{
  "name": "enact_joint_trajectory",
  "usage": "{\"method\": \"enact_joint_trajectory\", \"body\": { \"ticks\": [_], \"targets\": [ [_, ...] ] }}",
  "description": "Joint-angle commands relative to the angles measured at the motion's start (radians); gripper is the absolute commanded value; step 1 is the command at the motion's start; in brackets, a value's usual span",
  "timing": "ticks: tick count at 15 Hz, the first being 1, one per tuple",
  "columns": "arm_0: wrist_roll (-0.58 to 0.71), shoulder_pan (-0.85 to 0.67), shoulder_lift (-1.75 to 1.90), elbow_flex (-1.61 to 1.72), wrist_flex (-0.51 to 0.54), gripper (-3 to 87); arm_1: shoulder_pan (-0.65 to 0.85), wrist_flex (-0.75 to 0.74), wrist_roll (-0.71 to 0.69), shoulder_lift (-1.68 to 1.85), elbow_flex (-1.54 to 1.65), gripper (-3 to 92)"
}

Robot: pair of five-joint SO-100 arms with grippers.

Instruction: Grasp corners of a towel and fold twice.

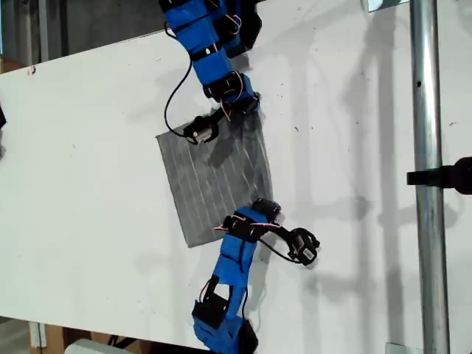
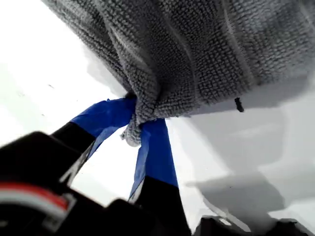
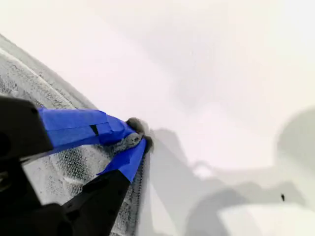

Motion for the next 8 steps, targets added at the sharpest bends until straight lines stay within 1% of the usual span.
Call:
{"method": "enact_joint_trajectory", "body": {
  "ticks": [1, 5, 7, 8],
  "targets": [
    [0.046, 0.048, 0.094, -0.005, 0.048, -2.9, -0.084, 0.051, 0.029, 0.021, -0.123, -0.1],
    [0.106, 0.184, 0.242, 0.003, 0.115, -2.9, -0.253, 0.245, 0.069, -0.137, -0.549, -0.1],
    [0.094, 0.23, 0.291, 0.011, 0.143, -2.9, -0.281, 0.302, 0.058, -0.267, -0.735, -0.1],
    [0.072, 0.232, 0.31, 0.011, 0.17, -2.9, -0.261, 0.344, 0.046, -0.321, -0.813, -0.2]
  ]
}}
